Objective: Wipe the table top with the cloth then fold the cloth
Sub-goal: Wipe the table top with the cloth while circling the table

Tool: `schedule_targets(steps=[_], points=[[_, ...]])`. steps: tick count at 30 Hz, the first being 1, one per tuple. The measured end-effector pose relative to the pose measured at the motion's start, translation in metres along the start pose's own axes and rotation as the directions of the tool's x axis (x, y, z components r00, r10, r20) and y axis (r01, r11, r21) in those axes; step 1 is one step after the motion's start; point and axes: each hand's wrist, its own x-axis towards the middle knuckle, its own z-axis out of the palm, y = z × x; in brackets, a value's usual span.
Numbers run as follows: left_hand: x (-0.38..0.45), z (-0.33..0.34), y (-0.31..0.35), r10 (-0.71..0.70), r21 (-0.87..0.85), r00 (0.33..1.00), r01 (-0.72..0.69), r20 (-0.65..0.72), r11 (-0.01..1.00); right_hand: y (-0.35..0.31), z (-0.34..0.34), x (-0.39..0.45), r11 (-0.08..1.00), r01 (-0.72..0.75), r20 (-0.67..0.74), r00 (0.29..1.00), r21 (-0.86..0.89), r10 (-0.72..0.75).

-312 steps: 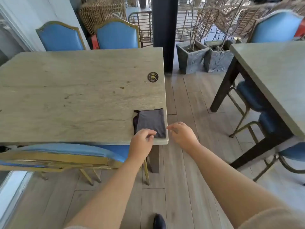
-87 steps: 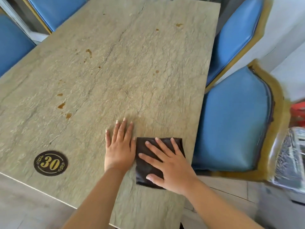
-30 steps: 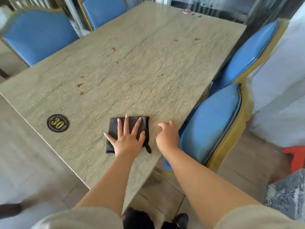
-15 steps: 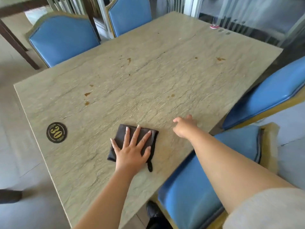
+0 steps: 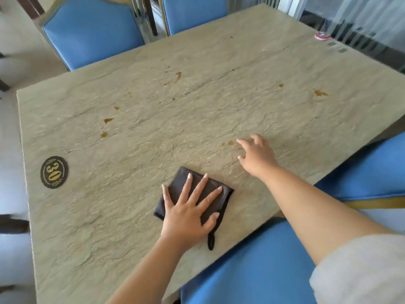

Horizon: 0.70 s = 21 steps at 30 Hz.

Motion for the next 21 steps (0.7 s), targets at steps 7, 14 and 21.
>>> schedule_targets(steps=[7, 14, 21], points=[[0.131, -0.023, -0.022, -0.606, -0.138, 0.795, 0.601, 0.005, 0.787, 0.065, 0.002, 0.043, 0.955, 0.297, -0.200, 0.934, -0.025, -0.296], [0.141, -0.012, 0.092, -0.362, -0.118, 0.930, 0.353, -0.062, 0.928, 0.076, 0.005, 0.072, 0.884, 0.458, -0.244, 0.872, 0.097, -0.424], [0.140, -0.018, 0.035, -0.533, -0.120, 0.843, 0.524, -0.064, 0.843, 0.071, 0.014, 0.081, 0.902, 0.431, -0.281, 0.868, 0.017, -0.410]])
